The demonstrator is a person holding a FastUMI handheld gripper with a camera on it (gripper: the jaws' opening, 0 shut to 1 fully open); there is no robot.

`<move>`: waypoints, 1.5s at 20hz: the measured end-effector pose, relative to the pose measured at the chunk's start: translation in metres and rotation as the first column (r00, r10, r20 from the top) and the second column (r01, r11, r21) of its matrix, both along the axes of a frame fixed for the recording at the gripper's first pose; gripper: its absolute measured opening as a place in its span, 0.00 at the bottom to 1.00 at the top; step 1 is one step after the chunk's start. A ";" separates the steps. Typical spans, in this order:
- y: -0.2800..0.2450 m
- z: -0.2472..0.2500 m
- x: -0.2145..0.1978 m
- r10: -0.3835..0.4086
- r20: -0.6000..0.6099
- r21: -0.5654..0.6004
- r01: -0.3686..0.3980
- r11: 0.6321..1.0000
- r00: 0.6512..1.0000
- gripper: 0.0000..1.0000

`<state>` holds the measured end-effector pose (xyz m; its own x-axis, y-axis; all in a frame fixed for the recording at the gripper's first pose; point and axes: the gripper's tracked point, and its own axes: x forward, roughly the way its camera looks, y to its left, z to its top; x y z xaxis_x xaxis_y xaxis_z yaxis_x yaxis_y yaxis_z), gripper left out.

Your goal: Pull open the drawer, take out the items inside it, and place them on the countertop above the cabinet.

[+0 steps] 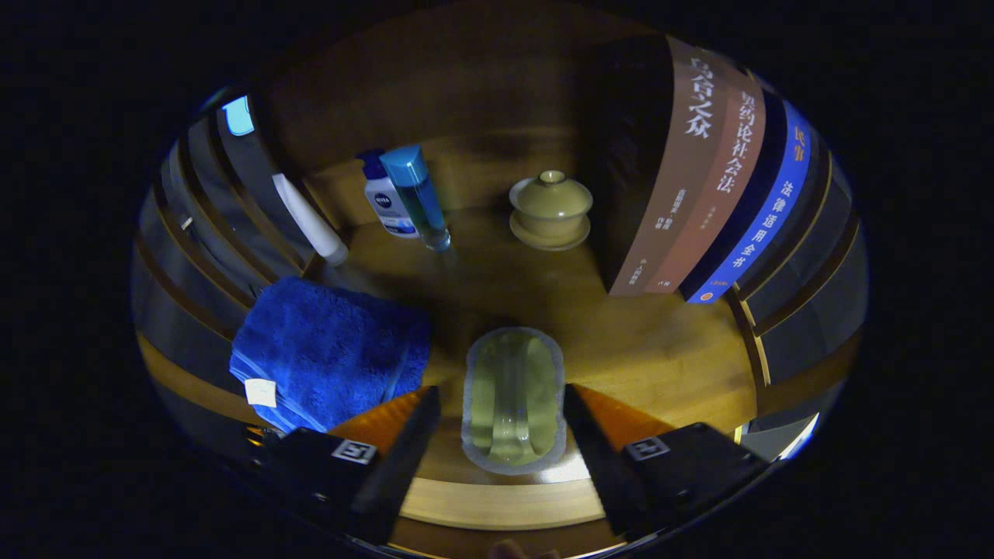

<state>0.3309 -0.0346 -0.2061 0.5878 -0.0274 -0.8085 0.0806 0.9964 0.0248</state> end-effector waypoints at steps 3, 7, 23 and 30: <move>0.007 0.026 -0.010 0.019 0.132 0.022 -0.022 1.000 0.991 0.99; 0.025 0.065 -0.048 0.077 0.331 0.036 -0.094 0.995 0.940 0.99; 0.065 0.095 -0.275 0.067 0.747 0.045 -0.151 0.987 0.661 0.99; 0.040 -0.024 -0.310 0.079 0.690 -0.081 -0.032 0.996 0.720 0.99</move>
